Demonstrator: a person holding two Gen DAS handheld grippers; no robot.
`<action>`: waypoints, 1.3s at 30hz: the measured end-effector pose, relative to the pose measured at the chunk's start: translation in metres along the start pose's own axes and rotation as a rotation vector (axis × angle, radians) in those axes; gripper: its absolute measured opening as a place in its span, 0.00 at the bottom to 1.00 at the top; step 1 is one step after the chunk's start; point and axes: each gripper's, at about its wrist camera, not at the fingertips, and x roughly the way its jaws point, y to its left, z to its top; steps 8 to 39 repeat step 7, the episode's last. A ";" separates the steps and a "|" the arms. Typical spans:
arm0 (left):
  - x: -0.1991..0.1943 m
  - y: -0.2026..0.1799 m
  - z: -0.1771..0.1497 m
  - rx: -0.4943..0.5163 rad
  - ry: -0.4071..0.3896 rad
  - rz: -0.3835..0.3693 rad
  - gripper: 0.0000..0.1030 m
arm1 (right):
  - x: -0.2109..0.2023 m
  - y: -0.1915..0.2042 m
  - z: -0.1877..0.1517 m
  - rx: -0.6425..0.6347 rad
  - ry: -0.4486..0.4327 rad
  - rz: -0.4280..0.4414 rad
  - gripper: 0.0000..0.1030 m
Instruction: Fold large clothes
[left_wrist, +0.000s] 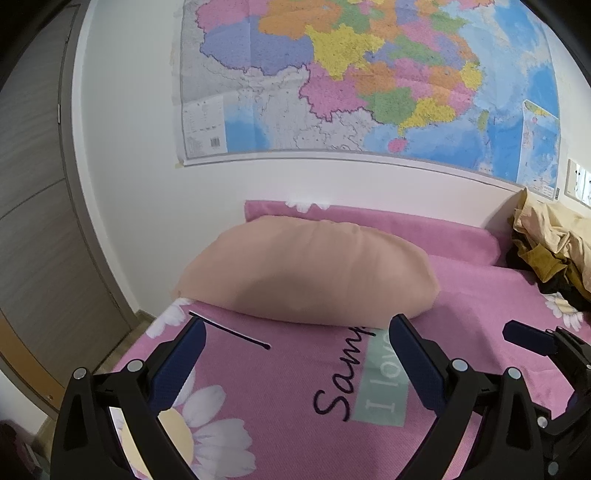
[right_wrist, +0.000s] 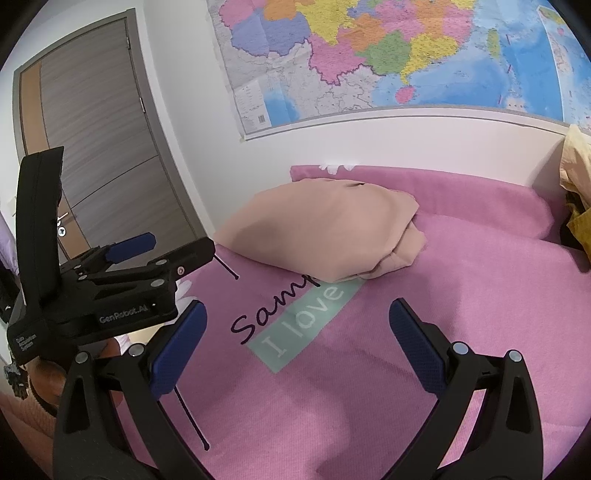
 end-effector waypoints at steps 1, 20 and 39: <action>0.001 -0.001 0.000 -0.003 0.008 -0.007 0.93 | -0.001 -0.001 0.000 0.002 0.001 -0.003 0.95; 0.014 -0.020 -0.005 -0.017 0.069 -0.119 0.93 | -0.021 -0.016 -0.010 0.003 -0.023 -0.094 0.95; 0.014 -0.020 -0.005 -0.017 0.069 -0.119 0.93 | -0.021 -0.016 -0.010 0.003 -0.023 -0.094 0.95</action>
